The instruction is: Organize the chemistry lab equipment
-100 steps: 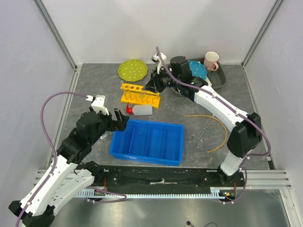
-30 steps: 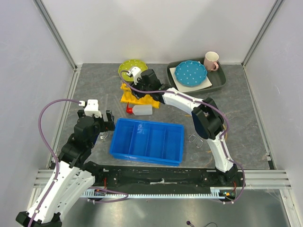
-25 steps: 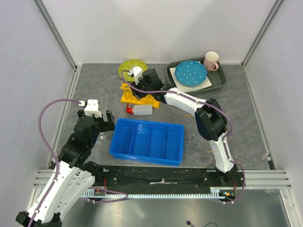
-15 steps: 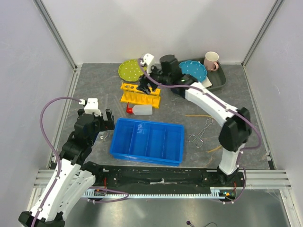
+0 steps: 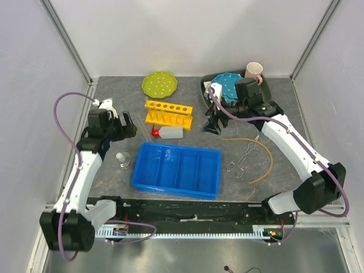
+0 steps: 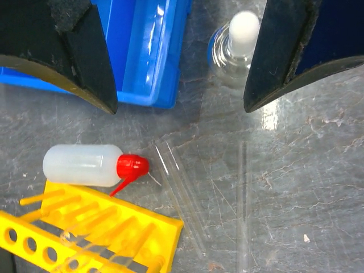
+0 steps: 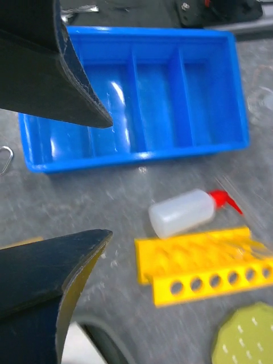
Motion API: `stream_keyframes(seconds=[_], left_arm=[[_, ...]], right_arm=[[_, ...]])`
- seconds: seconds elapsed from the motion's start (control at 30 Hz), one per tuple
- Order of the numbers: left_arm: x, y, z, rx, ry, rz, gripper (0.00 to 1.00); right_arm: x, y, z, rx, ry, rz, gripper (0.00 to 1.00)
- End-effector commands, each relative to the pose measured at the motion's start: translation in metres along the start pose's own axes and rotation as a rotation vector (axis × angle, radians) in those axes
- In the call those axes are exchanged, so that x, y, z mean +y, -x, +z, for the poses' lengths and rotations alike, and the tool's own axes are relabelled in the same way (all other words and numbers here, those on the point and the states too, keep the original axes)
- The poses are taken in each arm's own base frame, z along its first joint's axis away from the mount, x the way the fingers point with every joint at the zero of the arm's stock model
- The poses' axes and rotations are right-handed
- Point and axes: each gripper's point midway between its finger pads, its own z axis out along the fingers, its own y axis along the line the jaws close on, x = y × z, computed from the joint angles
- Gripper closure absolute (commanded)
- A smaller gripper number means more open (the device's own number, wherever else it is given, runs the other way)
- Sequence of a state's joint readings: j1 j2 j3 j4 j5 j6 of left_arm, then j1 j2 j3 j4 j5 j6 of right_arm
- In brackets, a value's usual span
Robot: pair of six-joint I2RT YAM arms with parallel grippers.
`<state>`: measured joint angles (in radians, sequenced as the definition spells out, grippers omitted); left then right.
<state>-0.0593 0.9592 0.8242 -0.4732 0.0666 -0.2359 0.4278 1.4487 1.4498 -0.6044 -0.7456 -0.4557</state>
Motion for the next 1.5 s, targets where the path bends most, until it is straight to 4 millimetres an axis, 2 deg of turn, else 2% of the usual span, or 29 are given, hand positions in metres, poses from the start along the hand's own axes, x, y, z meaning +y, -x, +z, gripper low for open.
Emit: stream_keyframes(seconds=[0.0, 0.03, 0.07, 0.1, 0.13, 0.27, 0.3, 0.33, 0.37, 0.4, 0.47, 0.53, 0.57, 0.6, 0.67, 0.7, 0.83, 0.97, 1.3, 1.47], left_arm=[[-0.011, 0.023, 0.025, 0.038, -0.085, -0.084, 0.03], [-0.010, 0.029, 0.030, 0.041, -0.080, -0.077, 0.04], [-0.005, 0.028, 0.036, 0.054, -0.054, -0.076, 0.04], [0.000, 0.020, 0.050, 0.102, -0.032, -0.074, 0.04], [0.010, 0.027, 0.054, 0.098, -0.003, -0.085, 0.05], [0.031, 0.019, 0.085, 0.180, 0.084, -0.061, 0.08], [0.034, 0.026, 0.090, 0.179, 0.102, -0.057, 0.09], [0.040, 0.014, 0.101, 0.234, 0.129, -0.054, 0.10], [0.045, 0.012, 0.106, 0.251, 0.150, -0.040, 0.11], [0.046, 0.017, 0.112, 0.252, 0.154, -0.033, 0.12], [0.050, 0.004, 0.126, 0.316, 0.157, -0.021, 0.16], [0.053, 0.009, 0.135, 0.324, 0.166, -0.014, 0.19], [0.056, -0.001, 0.143, 0.366, 0.172, -0.009, 0.20], [0.057, 0.004, 0.147, 0.363, 0.176, -0.004, 0.22], [0.064, -0.007, 0.156, 0.407, 0.201, 0.002, 0.26], [0.064, -0.004, 0.160, 0.409, 0.202, 0.005, 0.28], [0.079, -0.016, 0.170, 0.465, 0.269, 0.027, 0.40], [0.087, -0.031, 0.178, 0.520, 0.292, 0.041, 0.43], [0.095, -0.043, 0.180, 0.562, 0.322, 0.072, 0.49], [0.099, -0.045, 0.181, 0.569, 0.348, 0.110, 0.58]], right_arm=[[0.030, -0.038, -0.004, 0.003, 0.102, 0.010, 0.20], [0.034, -0.046, -0.004, -0.006, 0.117, 0.019, 0.20], [0.032, -0.045, -0.011, -0.021, 0.100, 0.014, 0.20], [0.033, -0.048, -0.013, -0.022, 0.097, 0.016, 0.20], [0.034, -0.056, -0.013, -0.020, 0.098, 0.027, 0.20], [0.037, -0.065, -0.022, -0.068, 0.102, 0.059, 0.19], [0.035, -0.066, -0.023, -0.081, 0.095, 0.056, 0.19], [0.036, -0.075, -0.023, -0.079, 0.095, 0.073, 0.19], [0.034, -0.075, -0.027, -0.092, 0.084, 0.081, 0.19], [0.032, -0.076, -0.029, -0.102, 0.079, 0.081, 0.19], [0.028, -0.085, -0.033, -0.111, 0.070, 0.111, 0.19], [0.028, -0.089, -0.034, -0.118, 0.076, 0.123, 0.19], [0.024, -0.091, -0.036, -0.119, 0.067, 0.134, 0.19], [0.025, -0.093, -0.037, -0.124, 0.075, 0.139, 0.19], [0.022, -0.097, -0.040, -0.128, 0.072, 0.158, 0.19], [0.022, -0.099, -0.040, -0.133, 0.080, 0.165, 0.19], [0.019, -0.104, -0.044, -0.142, 0.079, 0.185, 0.19], [0.017, -0.106, -0.047, -0.146, 0.069, 0.186, 0.19], [0.015, -0.109, -0.049, -0.159, 0.078, 0.216, 0.20], [0.011, -0.110, -0.052, -0.163, 0.066, 0.222, 0.20]])
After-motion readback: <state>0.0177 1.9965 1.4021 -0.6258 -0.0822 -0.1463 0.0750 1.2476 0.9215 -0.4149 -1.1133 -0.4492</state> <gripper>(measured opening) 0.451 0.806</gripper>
